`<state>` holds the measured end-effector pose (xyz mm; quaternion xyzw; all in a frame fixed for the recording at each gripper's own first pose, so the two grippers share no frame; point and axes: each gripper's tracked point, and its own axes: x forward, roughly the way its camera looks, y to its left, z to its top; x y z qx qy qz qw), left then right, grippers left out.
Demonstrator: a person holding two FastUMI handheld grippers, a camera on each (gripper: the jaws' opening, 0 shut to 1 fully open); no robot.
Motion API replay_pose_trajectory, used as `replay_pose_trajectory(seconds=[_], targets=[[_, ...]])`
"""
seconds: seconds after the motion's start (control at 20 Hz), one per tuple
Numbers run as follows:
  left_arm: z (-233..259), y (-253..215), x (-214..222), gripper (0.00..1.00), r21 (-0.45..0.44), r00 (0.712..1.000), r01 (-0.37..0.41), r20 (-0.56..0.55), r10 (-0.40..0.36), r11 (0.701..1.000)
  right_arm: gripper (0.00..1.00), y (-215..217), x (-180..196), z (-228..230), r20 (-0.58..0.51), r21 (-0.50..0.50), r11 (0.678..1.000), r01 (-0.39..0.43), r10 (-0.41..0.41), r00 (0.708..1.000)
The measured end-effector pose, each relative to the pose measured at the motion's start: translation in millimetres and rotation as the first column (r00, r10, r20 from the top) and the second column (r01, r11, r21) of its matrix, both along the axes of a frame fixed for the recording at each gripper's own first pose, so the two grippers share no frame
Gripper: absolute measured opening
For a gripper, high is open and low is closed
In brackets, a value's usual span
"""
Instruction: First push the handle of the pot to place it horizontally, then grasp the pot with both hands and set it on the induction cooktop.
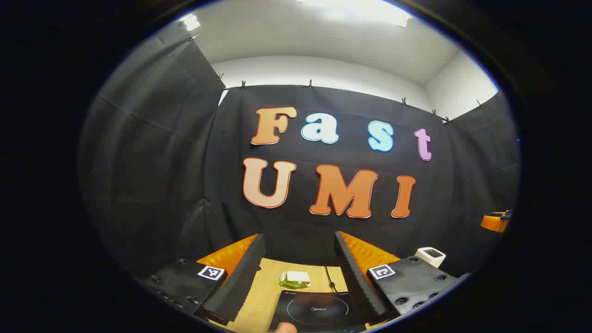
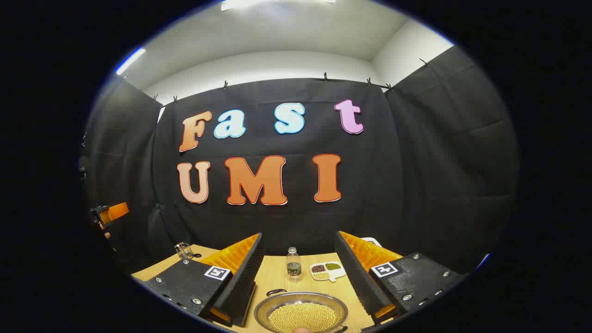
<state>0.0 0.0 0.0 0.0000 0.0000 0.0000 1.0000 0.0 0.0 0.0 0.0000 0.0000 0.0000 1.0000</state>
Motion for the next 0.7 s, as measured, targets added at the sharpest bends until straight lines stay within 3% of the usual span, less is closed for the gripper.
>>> replay_pose_trajectory(seconds=[0.7], targets=[[7,-12,-5,0.96,0.007,1.000,0.020,0.011,-0.020,1.000,0.95,-19,-2,-7,-0.010,0.020,1.000,0.019,-0.019,1.000]])
